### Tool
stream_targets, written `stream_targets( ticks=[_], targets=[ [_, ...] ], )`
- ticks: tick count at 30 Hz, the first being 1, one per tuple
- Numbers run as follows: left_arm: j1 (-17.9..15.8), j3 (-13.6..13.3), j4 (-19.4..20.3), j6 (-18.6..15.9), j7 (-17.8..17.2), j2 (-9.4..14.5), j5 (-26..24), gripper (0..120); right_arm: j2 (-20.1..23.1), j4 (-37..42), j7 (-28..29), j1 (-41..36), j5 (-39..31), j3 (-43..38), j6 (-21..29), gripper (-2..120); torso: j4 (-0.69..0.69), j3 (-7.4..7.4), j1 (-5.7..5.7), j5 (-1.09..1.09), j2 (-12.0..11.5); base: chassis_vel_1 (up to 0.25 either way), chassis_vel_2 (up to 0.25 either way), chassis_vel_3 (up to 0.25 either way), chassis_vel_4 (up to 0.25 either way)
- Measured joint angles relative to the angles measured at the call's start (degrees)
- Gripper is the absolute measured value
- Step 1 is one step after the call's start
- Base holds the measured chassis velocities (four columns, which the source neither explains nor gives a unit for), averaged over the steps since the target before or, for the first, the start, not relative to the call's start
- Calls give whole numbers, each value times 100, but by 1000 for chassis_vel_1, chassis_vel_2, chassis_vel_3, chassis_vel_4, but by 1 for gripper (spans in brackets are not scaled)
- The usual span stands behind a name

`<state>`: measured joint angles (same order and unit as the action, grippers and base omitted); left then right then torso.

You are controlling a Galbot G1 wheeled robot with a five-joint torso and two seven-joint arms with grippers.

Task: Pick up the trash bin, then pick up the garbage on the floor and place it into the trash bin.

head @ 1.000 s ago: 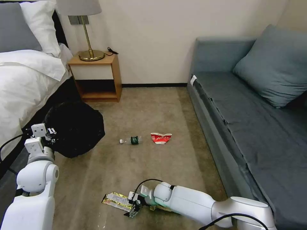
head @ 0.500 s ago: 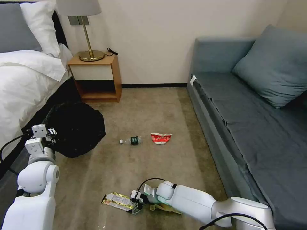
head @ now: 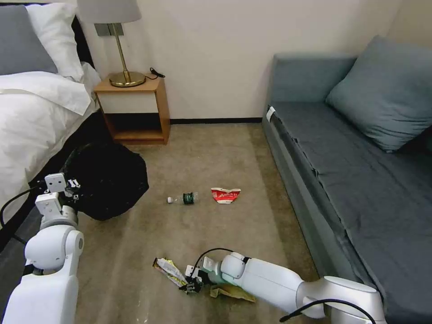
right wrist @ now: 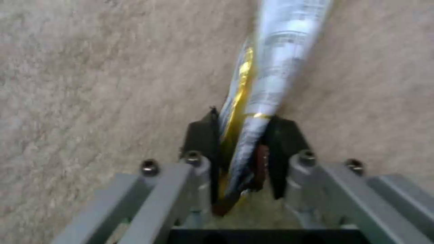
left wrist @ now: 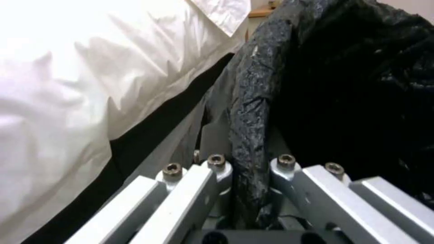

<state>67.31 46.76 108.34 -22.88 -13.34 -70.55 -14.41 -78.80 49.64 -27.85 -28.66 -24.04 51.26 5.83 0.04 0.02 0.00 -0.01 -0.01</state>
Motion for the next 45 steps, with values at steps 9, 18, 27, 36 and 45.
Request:
stream_targets(
  ticks=[9, 18, 27, 36, 45],
  targets=[
    [61, 28, -40, 43, 19, 45, -1, 4, 213, 530, 28, 158, -10, -296, -1, 0, -3, 0, 0, 0, 0, 0, 0, 0, 0],
    [310, 113, -85, 185, 52, 93, -62, 4, 317, 1084, 81, 146, -101, -1482, 43, 0, -3, -1, 0, 0, 0, 0, 0, 0, 0],
    [490, 147, -66, 302, 120, 181, -144, 4, 542, 2033, 310, 202, -339, -2706, 312, 0, -4, -1, 0, 1, 0, 0, 0, 0, 0],
    [569, 44, -22, 400, 310, 173, -269, 4, 631, 3000, 564, 671, -1191, -3056, 780, 0, -5, -2, 0, 1, 1, 0, 0, 0, 0],
    [439, -123, -36, 413, 337, -1, -249, 4, 72, 2700, 1043, 997, -2665, -2394, 642, 0, -3, -2, 0, 0, 1, 0, 0, 0, 0]
  ],
)
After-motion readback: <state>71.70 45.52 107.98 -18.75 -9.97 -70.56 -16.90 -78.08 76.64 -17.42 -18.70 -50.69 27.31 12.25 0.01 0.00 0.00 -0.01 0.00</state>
